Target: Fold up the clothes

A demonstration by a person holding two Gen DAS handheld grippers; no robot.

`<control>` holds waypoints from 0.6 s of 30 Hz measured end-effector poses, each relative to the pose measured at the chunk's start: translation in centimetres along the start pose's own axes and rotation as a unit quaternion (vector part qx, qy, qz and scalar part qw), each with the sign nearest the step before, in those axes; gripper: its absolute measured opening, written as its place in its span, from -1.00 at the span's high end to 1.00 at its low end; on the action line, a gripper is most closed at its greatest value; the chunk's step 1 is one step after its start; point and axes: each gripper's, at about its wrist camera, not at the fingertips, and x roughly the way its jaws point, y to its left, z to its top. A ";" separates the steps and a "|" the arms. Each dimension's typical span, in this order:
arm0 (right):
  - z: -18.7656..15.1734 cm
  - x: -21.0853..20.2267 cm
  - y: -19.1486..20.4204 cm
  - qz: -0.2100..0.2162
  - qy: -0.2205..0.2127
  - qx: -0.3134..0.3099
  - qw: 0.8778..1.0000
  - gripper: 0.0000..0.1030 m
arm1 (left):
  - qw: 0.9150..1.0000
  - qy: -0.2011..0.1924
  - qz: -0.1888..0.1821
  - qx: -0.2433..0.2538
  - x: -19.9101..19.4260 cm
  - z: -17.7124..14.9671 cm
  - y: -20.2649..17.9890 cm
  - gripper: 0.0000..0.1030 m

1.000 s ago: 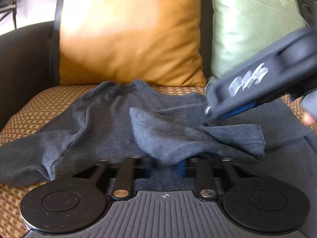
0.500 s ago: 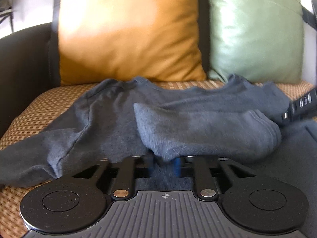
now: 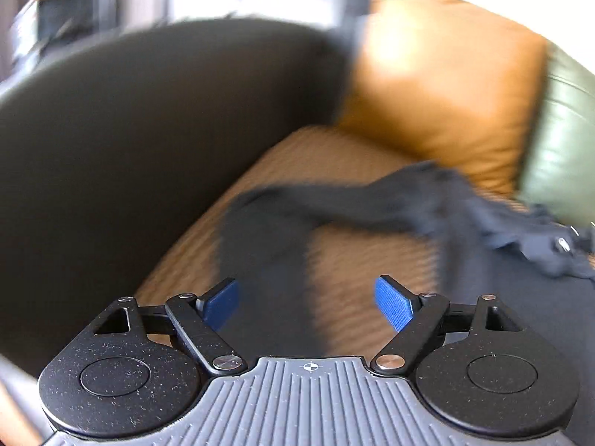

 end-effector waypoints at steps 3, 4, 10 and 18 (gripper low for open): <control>-2.2 2.7 5.5 0.035 0.038 -0.071 0.996 0.04 | 0.998 0.037 0.011 -0.058 -0.5 -1.7 4.7 -0.69; -3.0 3.5 7.3 0.044 0.051 -0.098 0.993 0.04 | 0.997 0.042 0.010 -0.070 -0.5 -2.1 5.6 -0.69; -8.2 6.7 17.5 0.056 0.092 -0.314 0.943 -0.18 | 0.992 0.036 -0.002 -0.124 0.0 -2.6 8.9 -0.62; -12.2 9.9 22.8 0.038 0.107 -0.491 0.864 -0.17 | 0.987 0.016 -0.020 -0.158 -0.4 -2.5 10.9 -0.63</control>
